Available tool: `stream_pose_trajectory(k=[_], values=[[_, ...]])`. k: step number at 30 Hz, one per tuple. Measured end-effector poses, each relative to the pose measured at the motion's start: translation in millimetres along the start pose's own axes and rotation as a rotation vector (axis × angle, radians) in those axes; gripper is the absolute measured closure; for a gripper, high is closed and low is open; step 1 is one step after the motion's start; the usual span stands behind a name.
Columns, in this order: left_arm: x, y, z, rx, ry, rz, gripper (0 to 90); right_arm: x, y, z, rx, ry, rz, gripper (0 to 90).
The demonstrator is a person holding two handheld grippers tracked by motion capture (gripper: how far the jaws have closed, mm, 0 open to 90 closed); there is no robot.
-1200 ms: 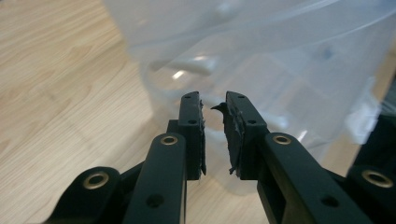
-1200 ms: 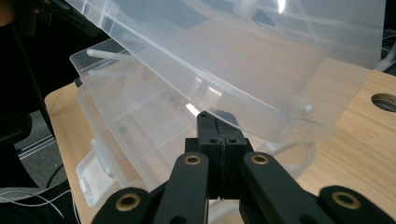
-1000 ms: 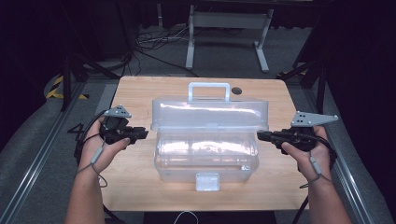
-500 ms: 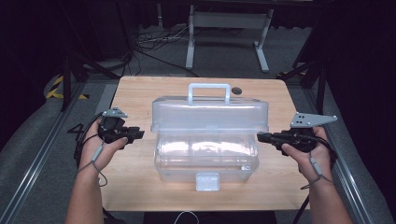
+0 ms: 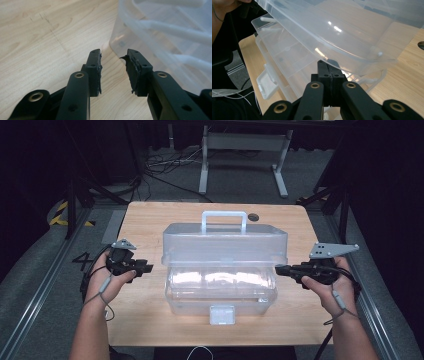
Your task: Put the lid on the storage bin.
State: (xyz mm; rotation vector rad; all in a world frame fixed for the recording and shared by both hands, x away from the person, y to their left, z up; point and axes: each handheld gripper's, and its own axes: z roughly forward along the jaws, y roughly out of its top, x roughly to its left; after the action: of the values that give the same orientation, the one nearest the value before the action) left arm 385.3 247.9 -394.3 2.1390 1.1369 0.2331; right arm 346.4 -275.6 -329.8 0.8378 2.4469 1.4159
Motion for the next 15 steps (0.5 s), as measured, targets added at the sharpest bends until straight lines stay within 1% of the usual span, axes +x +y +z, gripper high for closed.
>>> stream_pose_trajectory(k=[5, 6, 7, 8, 9, 15], values=[[2.1, -2.1, 3.2, 0.017, 0.001, 0.002, 64.0, 0.1, -0.7, 0.3, 0.016, 0.007, 0.002, 90.0], [3.5, -4.0, 3.9, 0.018, -0.004, -0.004, 63.8, 0.2, -1.1, 1.0, 0.029, 0.001, 0.001, 90.0], [3.5, -4.0, 3.9, 0.018, -0.004, -0.004, 63.6, 0.2, -1.1, 1.0, 0.029, 0.001, 0.001, 90.0], [4.8, -5.8, 4.5, 0.026, -0.003, -0.007, 63.4, 0.0, -1.8, 2.3, 0.045, -0.009, 0.000, 90.0], [4.8, -5.8, 4.5, 0.026, -0.003, -0.007, 63.2, 0.0, -1.8, 2.3, 0.045, -0.009, 0.000, 90.0], [7.8, -9.7, 7.3, 0.054, -0.003, -0.006, 63.0, 0.6, -2.4, 3.1, 0.077, 0.001, 0.001, 90.0]])
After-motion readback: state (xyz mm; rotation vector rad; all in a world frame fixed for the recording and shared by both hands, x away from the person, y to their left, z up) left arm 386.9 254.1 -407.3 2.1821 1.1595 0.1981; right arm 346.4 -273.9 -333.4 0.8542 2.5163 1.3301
